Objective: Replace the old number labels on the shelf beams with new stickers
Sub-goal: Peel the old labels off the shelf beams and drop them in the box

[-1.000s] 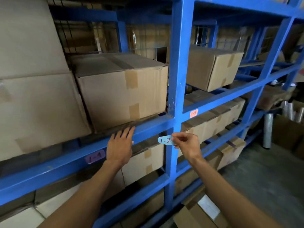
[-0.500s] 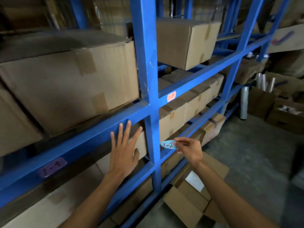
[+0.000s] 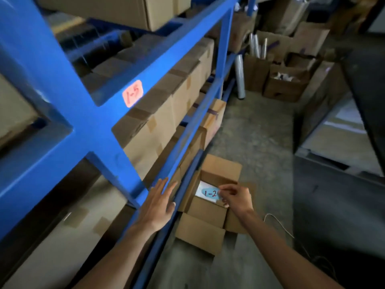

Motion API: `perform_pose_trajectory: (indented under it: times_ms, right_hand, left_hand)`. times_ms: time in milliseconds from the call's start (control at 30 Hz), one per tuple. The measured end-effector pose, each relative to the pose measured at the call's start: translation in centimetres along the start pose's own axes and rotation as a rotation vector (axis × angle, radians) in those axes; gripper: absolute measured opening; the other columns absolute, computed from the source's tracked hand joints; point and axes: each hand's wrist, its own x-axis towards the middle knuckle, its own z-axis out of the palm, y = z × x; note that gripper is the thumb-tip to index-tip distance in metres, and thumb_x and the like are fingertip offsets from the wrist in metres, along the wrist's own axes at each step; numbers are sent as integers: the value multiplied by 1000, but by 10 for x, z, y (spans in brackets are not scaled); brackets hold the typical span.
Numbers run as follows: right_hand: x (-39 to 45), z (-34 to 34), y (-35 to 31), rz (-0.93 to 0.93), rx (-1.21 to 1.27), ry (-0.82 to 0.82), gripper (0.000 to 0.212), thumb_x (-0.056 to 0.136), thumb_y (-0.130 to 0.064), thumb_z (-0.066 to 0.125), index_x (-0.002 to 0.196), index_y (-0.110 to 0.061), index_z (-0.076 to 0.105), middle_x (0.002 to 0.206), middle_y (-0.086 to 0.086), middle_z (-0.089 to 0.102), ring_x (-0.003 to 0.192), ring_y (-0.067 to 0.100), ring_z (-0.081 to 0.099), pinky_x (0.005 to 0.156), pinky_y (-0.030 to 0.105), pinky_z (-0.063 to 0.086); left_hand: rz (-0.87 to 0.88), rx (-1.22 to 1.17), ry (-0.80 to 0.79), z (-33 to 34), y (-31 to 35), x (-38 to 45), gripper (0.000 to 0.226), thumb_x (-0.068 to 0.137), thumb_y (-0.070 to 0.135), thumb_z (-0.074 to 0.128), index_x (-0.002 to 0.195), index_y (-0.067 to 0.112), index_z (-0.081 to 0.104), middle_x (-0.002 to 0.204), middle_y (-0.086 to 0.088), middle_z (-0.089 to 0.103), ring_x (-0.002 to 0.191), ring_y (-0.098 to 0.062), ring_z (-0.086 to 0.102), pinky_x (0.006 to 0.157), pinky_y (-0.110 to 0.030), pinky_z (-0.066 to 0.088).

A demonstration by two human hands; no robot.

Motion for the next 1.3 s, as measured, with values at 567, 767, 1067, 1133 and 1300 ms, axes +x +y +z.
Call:
perform_pose_trajectory:
  times_ms: [567,767,1067,1133,1300]
  right_hand:
    - [179,56,197,230,-119,68,26,82,-1,66,96,-22,63,82,6,72,77,15,70,54,26,53]
    - [223,95,227,233,-196,22,23,82,-1,69,91,-21,62,79,2,70,76,11,66,49,13,46]
    - [249,123,236,166,-482,-64,19,80,-12,73,91,-26,65,83,-2,74,88,19,67,74,33,54]
    - [256,123,236,179,-509,-75,17,83,-16,72,93,-28,65,90,0,74,94,19,66,79,35,55]
    - [274,121,236,182,-542,-58,18,87,-13,61,94,-28,67,102,7,71,96,26,65,83,38,54]
  left_hand:
    - [-43,480,44,126,-91,159,69,87,31,63,151,18,40,168,-14,1,154,-37,4,123,-55,13]
    - [-35,552,106,142,-96,160,57,84,39,58,135,13,58,168,-15,-1,154,-38,6,122,-56,14]
    - [-44,578,140,148,-99,160,41,88,40,50,111,10,67,168,-15,-3,154,-38,5,122,-56,16]
    - [-44,573,145,147,-98,160,38,88,39,50,107,10,67,168,-14,-3,154,-38,5,122,-56,17]
    - [-26,557,174,150,-101,160,37,88,37,51,105,9,67,168,-14,-3,154,-38,5,121,-57,19]
